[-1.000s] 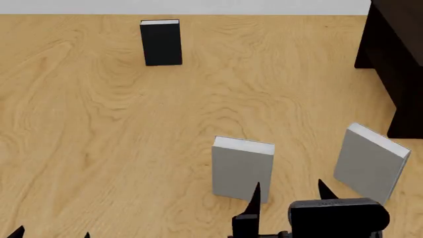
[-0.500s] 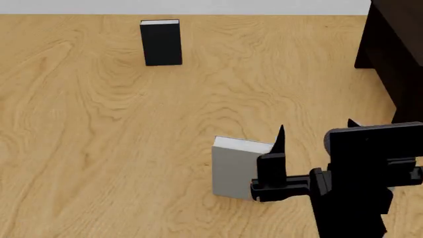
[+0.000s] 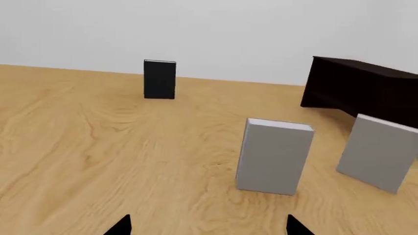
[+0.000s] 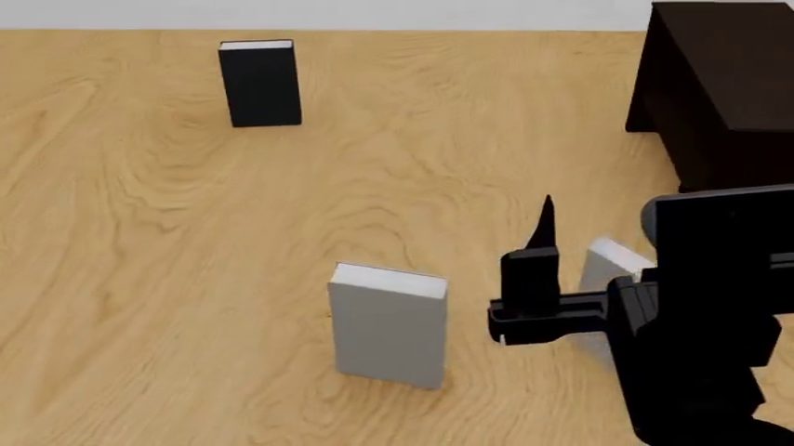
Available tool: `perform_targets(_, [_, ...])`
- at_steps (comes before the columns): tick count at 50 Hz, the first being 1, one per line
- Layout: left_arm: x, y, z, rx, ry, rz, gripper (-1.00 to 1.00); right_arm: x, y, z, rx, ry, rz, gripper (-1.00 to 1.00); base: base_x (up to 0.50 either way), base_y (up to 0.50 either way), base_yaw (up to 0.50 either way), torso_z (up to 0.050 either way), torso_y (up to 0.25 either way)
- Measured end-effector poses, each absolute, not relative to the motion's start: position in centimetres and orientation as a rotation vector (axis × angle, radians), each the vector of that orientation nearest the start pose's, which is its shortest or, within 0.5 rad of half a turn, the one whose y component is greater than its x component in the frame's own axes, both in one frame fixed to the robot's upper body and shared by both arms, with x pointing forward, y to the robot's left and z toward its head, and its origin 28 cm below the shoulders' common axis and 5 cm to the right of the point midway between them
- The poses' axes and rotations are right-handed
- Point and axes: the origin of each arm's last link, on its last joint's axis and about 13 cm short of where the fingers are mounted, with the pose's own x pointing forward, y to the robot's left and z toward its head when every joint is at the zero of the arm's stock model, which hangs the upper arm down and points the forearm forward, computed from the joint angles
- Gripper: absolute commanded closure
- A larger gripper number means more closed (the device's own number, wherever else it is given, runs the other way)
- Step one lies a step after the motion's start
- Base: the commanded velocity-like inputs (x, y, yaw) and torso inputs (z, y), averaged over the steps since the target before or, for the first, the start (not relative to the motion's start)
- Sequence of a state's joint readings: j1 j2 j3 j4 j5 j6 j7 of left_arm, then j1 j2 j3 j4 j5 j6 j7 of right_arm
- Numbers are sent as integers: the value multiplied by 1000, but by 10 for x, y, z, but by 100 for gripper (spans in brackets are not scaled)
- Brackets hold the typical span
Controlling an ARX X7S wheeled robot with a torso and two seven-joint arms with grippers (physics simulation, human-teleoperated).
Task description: Pick up the book on the right and place it on the cabinet shelf.
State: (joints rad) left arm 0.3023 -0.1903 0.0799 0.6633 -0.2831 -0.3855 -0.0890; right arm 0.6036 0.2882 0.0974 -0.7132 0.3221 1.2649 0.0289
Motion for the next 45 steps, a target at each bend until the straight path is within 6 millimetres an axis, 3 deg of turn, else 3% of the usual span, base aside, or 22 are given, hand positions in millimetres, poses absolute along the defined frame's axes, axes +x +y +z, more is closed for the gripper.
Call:
perform_targets(26, [137,204,78,-106,64,-169,-100,241,-147,216,-116,-52,66,-100,321,-392,0,0,0])
perform_targets(45, [136,205,77,-107,63,-171,-100,241,-145,216,-137,-56,77,-100,386,-19,0,0,1])
